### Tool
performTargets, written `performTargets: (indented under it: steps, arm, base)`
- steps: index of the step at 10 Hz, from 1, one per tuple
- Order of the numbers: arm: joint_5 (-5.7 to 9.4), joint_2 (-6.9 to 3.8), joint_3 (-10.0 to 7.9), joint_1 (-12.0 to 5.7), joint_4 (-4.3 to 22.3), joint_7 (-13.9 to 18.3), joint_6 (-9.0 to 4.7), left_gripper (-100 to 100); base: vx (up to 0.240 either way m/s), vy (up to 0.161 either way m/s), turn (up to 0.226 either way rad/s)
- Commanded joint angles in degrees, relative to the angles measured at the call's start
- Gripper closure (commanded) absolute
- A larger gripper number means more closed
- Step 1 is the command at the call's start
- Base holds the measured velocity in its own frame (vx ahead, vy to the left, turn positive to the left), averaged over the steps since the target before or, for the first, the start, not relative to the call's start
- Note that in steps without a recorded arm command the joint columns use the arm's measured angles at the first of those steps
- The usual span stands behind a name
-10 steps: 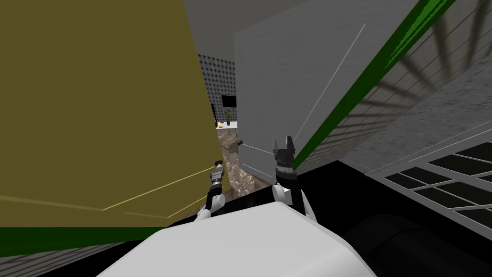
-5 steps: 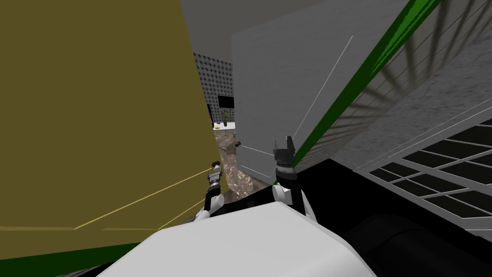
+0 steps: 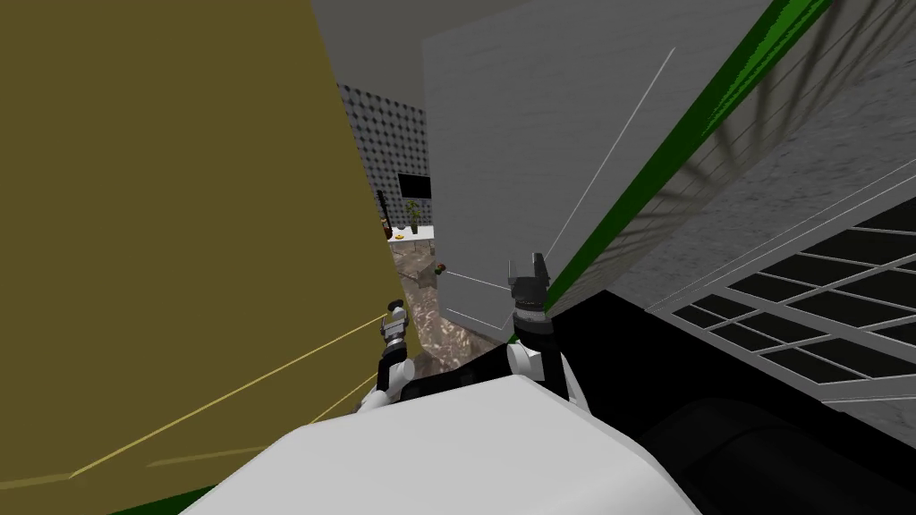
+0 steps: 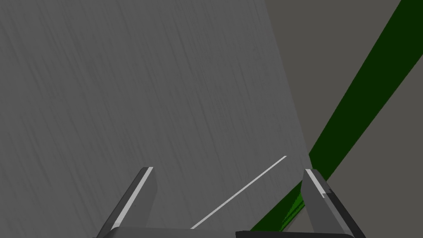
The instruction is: Push the door open
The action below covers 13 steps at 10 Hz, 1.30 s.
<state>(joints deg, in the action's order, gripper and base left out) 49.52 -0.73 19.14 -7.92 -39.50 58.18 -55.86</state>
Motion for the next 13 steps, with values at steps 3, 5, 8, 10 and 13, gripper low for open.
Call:
performTargets:
  steps: [3, 5, 8, 10, 13]
  arm:
    - [2.06, -1.61, -3.06, 1.27, -1.4, -1.2, -2.19, 100]
    - [2.69, -1.76, -3.88, 1.42, -1.6, -1.5, -2.73, 100]
    - [2.69, -1.76, -3.88, 1.42, -1.6, -1.5, -2.73, 100]
    - [3.31, -1.91, -4.70, 1.57, -1.7, -1.9, -3.26, 100]
    - [3.97, -2.04, -5.55, 1.72, -1.9, -2.2, -3.82, 100]
  base:
    - [0.075, 0.023, -0.111]
    - [0.068, 0.019, -0.102]
    - [0.009, 0.002, 0.009]
    - [0.003, 0.004, -0.057]
    - [0.030, 0.011, -0.053]
